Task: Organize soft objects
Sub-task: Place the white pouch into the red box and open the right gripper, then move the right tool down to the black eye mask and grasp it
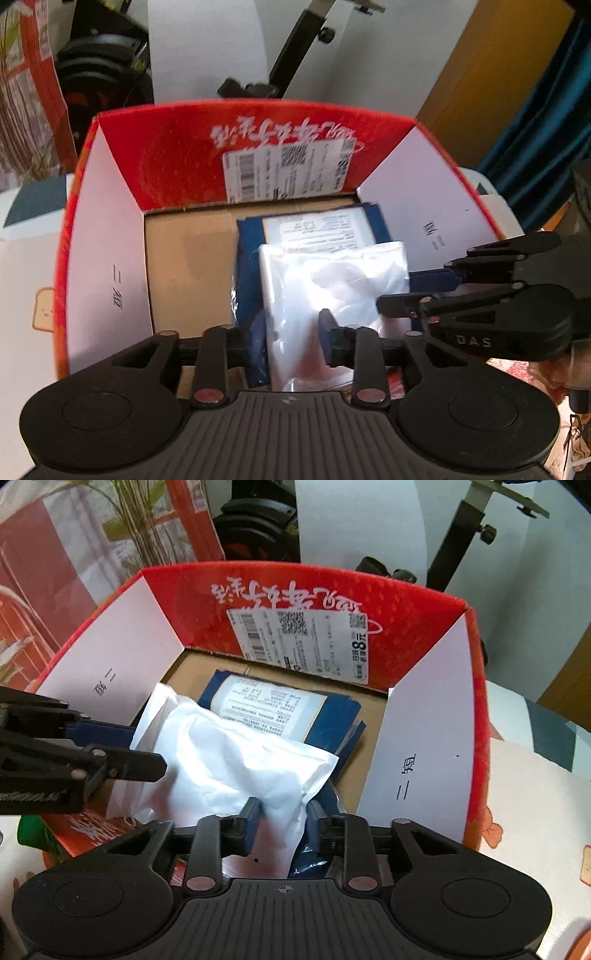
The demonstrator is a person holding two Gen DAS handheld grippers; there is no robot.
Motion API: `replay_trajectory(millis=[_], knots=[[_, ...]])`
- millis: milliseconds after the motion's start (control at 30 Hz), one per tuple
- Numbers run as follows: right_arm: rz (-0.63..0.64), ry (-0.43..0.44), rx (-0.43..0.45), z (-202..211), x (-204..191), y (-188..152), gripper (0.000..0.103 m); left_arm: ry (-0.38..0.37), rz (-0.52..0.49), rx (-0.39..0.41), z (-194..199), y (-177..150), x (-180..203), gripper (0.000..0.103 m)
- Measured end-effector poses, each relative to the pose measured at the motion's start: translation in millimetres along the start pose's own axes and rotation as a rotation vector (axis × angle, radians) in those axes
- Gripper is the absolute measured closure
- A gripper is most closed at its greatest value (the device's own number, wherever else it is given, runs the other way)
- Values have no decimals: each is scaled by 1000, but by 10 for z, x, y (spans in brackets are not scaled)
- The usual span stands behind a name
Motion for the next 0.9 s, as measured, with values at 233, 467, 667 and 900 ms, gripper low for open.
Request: replay_trajectory(millis=[233, 467, 667, 900], knots=[[1, 16, 86, 274, -55, 48, 53, 43, -31, 99, 387, 47, 112, 61], [-14, 138, 281, 907, -168, 20, 52, 116, -38, 262, 977, -92, 236, 61], [-22, 188, 424, 1346, -148, -206, 52, 159, 32, 306, 1249, -480, 253, 61], [-58, 206, 447, 1470, -40, -630, 52, 158, 140, 263, 1217, -1002, 197, 61]])
Point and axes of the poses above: each gripper's, at about its wrist camera, not at the fingertips, and z roughly against the way its jaws point, x to its right, y to its top, the point moved 7 cm from there along -z, roughly the way its jaws point, and after that the axes turned 14 degrees about -z, right-handed, at the moved point
